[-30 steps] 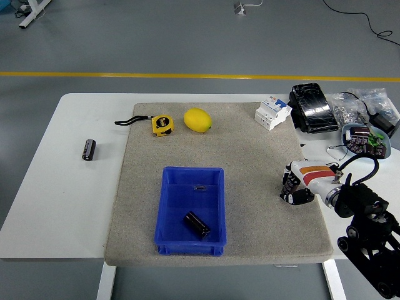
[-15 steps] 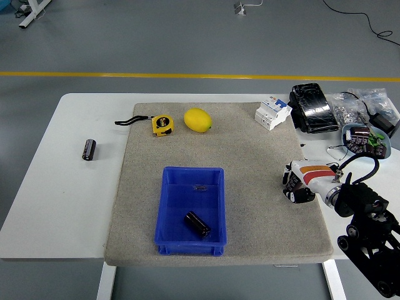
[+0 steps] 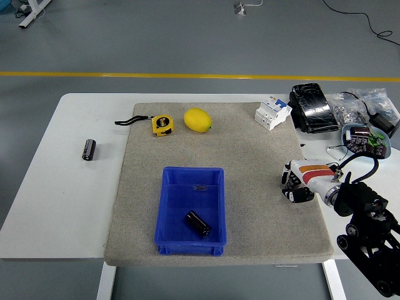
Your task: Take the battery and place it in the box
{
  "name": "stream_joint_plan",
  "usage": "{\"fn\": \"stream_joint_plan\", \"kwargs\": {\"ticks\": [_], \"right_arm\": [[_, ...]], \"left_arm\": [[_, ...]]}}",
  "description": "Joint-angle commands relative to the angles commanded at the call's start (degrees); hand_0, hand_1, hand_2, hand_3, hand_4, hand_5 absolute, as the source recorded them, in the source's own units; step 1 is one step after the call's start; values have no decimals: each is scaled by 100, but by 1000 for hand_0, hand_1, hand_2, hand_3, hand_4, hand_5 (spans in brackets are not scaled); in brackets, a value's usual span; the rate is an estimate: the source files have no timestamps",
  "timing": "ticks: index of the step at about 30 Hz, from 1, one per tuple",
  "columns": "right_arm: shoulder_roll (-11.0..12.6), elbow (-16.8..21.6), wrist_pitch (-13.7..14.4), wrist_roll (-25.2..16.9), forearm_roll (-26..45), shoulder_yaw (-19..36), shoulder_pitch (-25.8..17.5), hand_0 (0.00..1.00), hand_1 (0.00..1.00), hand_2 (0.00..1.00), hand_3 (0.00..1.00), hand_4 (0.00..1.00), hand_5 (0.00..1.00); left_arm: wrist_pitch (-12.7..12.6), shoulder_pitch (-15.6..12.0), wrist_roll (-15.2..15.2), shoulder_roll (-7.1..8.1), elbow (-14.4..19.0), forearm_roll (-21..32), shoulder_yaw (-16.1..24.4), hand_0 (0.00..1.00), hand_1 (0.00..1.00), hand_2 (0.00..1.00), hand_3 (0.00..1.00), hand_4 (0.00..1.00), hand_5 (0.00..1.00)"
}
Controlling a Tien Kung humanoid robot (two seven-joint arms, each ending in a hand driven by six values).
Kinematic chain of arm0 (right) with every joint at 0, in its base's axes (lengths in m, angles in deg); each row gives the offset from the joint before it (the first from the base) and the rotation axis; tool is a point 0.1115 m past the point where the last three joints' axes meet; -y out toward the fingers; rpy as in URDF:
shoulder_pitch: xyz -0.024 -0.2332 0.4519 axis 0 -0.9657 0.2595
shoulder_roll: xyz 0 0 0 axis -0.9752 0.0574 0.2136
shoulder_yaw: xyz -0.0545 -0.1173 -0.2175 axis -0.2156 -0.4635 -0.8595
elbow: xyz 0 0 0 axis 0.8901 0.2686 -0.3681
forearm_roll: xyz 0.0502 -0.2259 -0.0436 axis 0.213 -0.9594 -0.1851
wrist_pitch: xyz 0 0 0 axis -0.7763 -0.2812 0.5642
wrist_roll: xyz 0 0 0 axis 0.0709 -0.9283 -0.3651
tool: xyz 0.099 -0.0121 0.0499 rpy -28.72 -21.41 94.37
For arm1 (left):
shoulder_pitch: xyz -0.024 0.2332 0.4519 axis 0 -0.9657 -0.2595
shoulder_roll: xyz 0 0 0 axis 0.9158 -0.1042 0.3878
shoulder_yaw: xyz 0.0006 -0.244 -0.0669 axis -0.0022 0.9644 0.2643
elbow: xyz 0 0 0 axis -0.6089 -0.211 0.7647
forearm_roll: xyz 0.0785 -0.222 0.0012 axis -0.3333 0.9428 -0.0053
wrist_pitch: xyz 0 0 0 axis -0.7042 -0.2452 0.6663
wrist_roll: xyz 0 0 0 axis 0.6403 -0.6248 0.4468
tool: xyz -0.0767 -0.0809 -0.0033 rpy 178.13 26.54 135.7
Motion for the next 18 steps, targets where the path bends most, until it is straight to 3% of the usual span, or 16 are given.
{"fn": "stream_joint_plan", "kwargs": {"ticks": [18], "right_arm": [[-4,2,-13,78,212,-40,7,315,349,449,445,664,83]], "left_arm": [[17,15,-23,4,3,-90,29,578,539,601,619,615,694]]}}
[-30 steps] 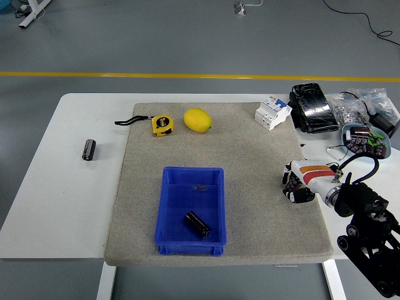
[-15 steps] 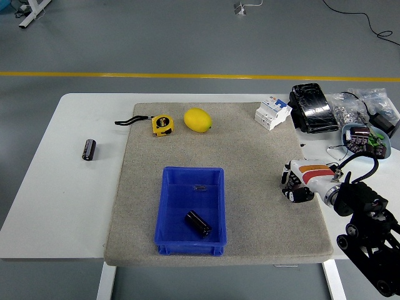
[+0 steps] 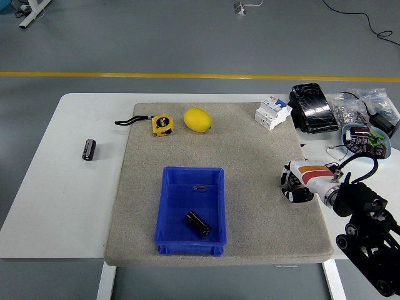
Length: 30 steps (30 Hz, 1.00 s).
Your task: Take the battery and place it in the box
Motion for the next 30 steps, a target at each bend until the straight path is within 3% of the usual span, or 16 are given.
{"fn": "stream_joint_plan", "kwargs": {"ticks": [7,8,30], "right_arm": [[4,33,49,46,76,-45,2,311,340,439,441,679,73],[4,37,53,50,83,-50,5,308,331,425,436,723,66],[34,177,106,77,164,-121,94,316,321,414,432,717,57]], "left_arm": [[1,-12,-13,-3,-3,-34,27,578,542,600,619,615,694],[1,-14,-16,-2,-3,-42,31,579,541,602,620,616,693],[17,10,-73,22,-14,-234,149,580,534,601,620,616,693]]}}
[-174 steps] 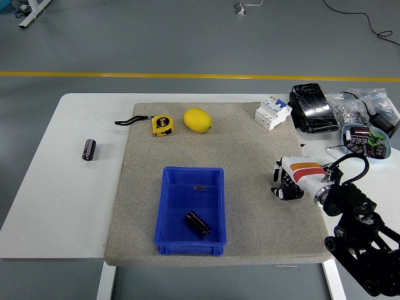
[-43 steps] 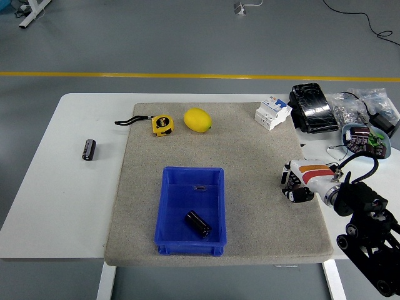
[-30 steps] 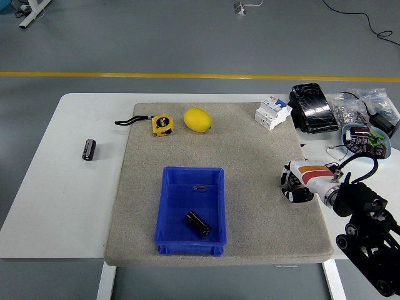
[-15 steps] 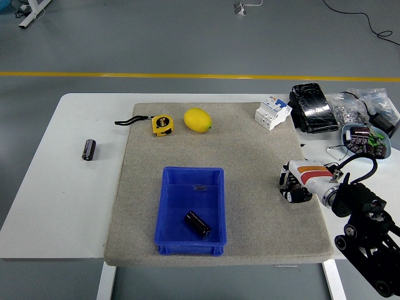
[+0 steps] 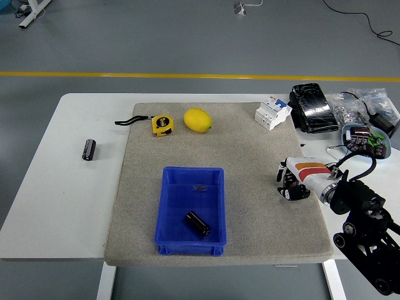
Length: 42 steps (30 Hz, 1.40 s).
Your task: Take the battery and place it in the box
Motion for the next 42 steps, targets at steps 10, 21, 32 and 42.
{"fn": "stream_joint_plan", "kwargs": {"ticks": [10,21,32,42], "right_arm": [[52,325,-57,62,-42,25,124,313,319,411,434,722,49],[102,1166,-151,197,20,-233,386,313,316,408,435,730,52],[11,1706,-118,407,63,-994,683,314,314,406,435,734,60],[-170,1911,-155,487,245,-1748,842,314,314,407,435,736,69]], "left_arm": [[-6,33,7,9,-5,6,-5,580,534,601,620,616,693],[4,50,-11,43,-11,-62,21,574,517,600,620,617,693],[35,46,-44,60,-10,-158,65,568,508,601,620,618,692],[57,59,-61,73,-8,-209,80,568,508,601,621,618,691]]}}
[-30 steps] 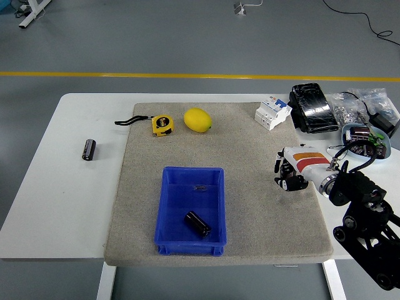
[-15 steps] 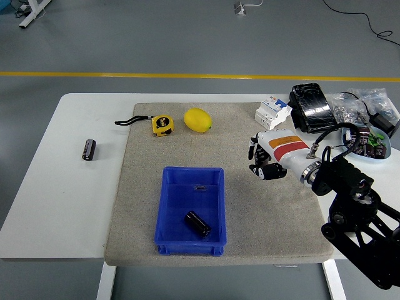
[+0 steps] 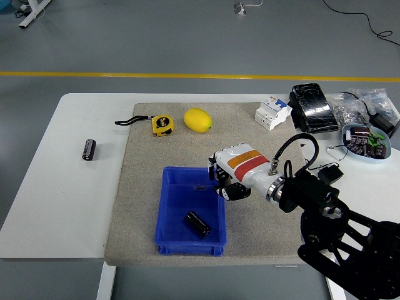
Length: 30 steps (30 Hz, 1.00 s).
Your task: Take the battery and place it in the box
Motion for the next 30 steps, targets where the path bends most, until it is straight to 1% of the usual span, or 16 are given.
{"fn": "stream_joint_plan", "kwargs": {"ticks": [7,8,10,13,14,19,20,25,26,30], "right_arm": [[-92,-197,-7,-9,79,-234,-34,310,315,407,436,731,77],[-94,-218,-30,-10,77,-244,-48,298,322,416,446,717,111],[-93,-243,-82,-24,81,-262,-69,298,322,416,446,717,111],[-105,-260,-11,-61,128,-287,-93,298,322,416,446,717,111],[-114,-264,18,-77,144,-292,-97,320,428,490,487,814,332],[-158,-286,54,-134,178,-340,-93,320,428,490,487,814,332],[-161,-288,51,-140,189,-355,-89,518,478,565,530,888,389],[-175,-294,54,-145,212,-416,-58,518,478,565,530,888,389],[-178,-296,58,-144,213,-425,-52,560,491,597,541,898,394],[-184,-300,79,-149,221,-450,-22,560,491,597,541,898,394]], "left_arm": [[-5,6,-2,6,1,26,-17,567,498,600,622,618,691],[-7,-1,-3,6,2,34,-17,567,493,599,625,618,690],[-7,-12,-9,4,2,29,-12,567,493,599,625,618,690],[7,-25,-34,5,6,-23,13,567,493,599,625,618,690],[12,-30,-40,4,7,-35,17,569,496,604,628,619,690],[31,-44,-67,-3,12,-115,48,569,496,604,628,619,690],[34,-45,-68,-3,13,-134,54,575,506,604,628,619,690],[57,-40,-69,0,13,-232,95,575,506,604,628,619,690],[57,-41,-67,2,13,-231,98,581,527,604,628,619,689],[67,-38,-64,9,11,-255,122,581,527,604,628,619,689]]}}
